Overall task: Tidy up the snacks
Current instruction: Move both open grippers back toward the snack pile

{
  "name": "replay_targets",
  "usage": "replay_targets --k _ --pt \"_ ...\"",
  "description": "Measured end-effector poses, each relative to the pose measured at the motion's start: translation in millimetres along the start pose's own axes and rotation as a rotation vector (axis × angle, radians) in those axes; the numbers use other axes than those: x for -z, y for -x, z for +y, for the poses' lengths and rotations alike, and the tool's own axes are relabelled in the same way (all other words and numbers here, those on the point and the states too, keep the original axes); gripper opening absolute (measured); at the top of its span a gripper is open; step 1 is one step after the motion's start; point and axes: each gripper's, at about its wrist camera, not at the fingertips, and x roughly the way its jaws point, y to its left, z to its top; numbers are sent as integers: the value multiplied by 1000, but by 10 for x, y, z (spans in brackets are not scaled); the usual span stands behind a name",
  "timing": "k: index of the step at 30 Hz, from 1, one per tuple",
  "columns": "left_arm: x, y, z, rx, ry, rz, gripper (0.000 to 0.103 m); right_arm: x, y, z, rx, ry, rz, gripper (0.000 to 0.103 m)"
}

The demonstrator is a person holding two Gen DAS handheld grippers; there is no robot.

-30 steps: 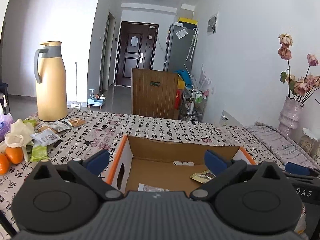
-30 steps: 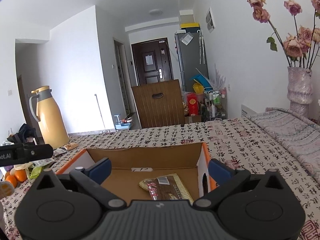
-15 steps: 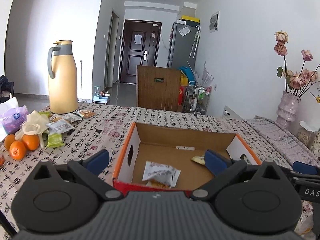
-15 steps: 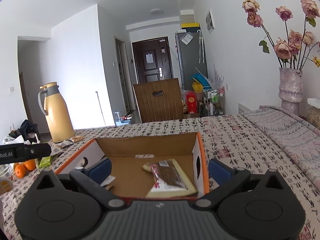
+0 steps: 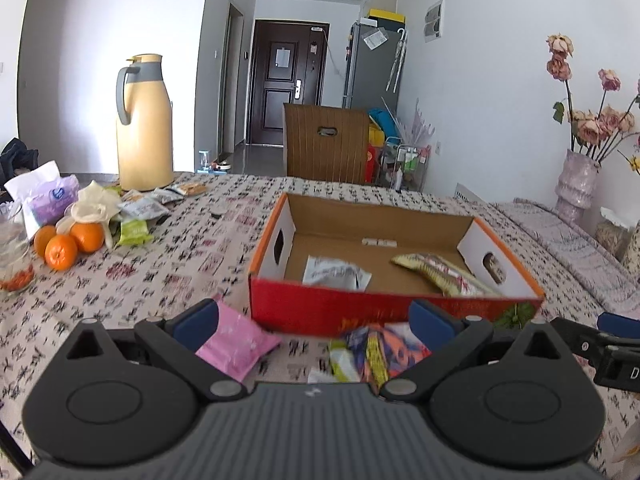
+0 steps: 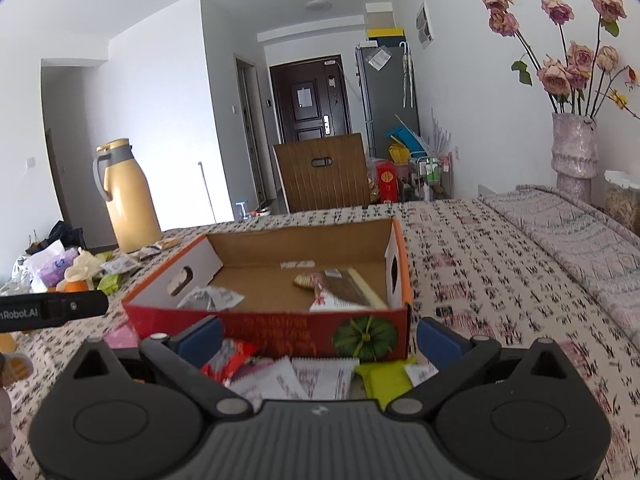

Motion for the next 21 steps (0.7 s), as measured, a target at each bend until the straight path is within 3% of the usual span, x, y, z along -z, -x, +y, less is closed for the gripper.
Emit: replay_targets --k 12,21 --pt "464 221 31 24 -11 56 103 404 214 0 -20 19 51 103" --pt "667 286 6 26 -16 97 103 738 305 186 -63 110 76 101"
